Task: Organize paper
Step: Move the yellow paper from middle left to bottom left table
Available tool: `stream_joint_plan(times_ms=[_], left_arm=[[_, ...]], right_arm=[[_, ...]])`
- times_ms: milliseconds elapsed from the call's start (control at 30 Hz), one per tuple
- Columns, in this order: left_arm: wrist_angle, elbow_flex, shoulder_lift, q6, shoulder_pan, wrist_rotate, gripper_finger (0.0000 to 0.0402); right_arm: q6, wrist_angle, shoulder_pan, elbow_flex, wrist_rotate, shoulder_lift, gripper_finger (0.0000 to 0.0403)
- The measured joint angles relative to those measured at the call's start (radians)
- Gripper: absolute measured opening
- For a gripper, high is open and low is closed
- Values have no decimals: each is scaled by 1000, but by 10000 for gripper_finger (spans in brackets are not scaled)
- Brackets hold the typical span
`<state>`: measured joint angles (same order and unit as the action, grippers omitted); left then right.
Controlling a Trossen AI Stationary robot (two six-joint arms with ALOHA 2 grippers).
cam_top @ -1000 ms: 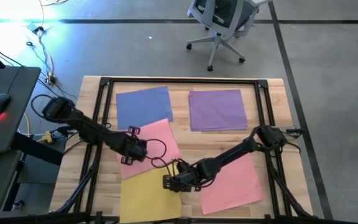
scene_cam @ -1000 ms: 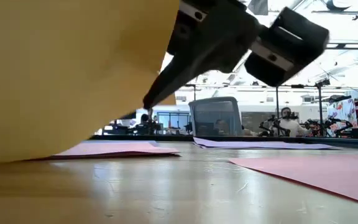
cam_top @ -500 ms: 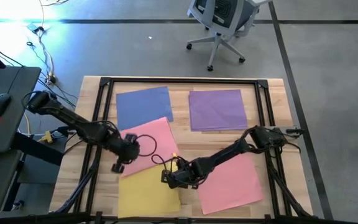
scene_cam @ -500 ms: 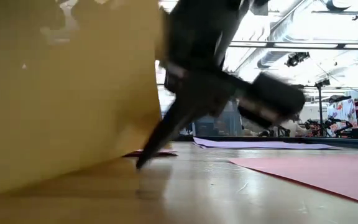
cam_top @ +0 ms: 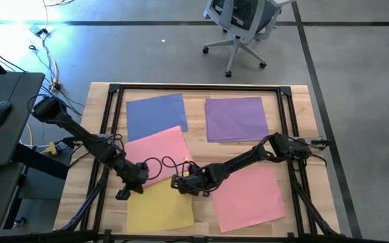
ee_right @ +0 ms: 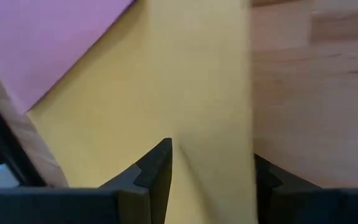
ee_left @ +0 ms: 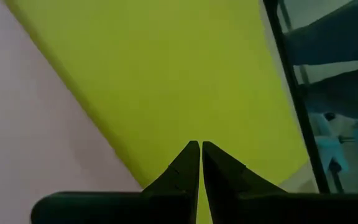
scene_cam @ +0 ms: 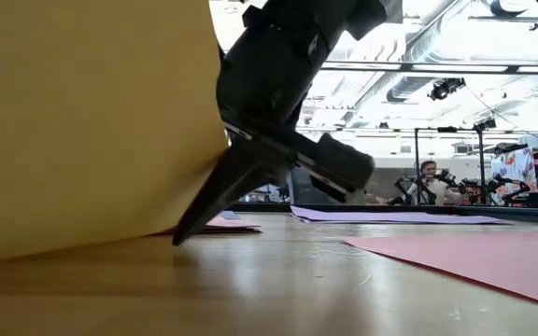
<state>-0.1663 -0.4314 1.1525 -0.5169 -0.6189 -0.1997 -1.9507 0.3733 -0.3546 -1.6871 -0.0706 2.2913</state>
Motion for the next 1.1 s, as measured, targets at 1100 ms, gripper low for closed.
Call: stream_joint_plan(times_ms=[1100], left_arm=[[-63, 99, 7, -210, -130, 44, 0]], right_arm=[[189, 538, -171, 0, 118, -259, 119]])
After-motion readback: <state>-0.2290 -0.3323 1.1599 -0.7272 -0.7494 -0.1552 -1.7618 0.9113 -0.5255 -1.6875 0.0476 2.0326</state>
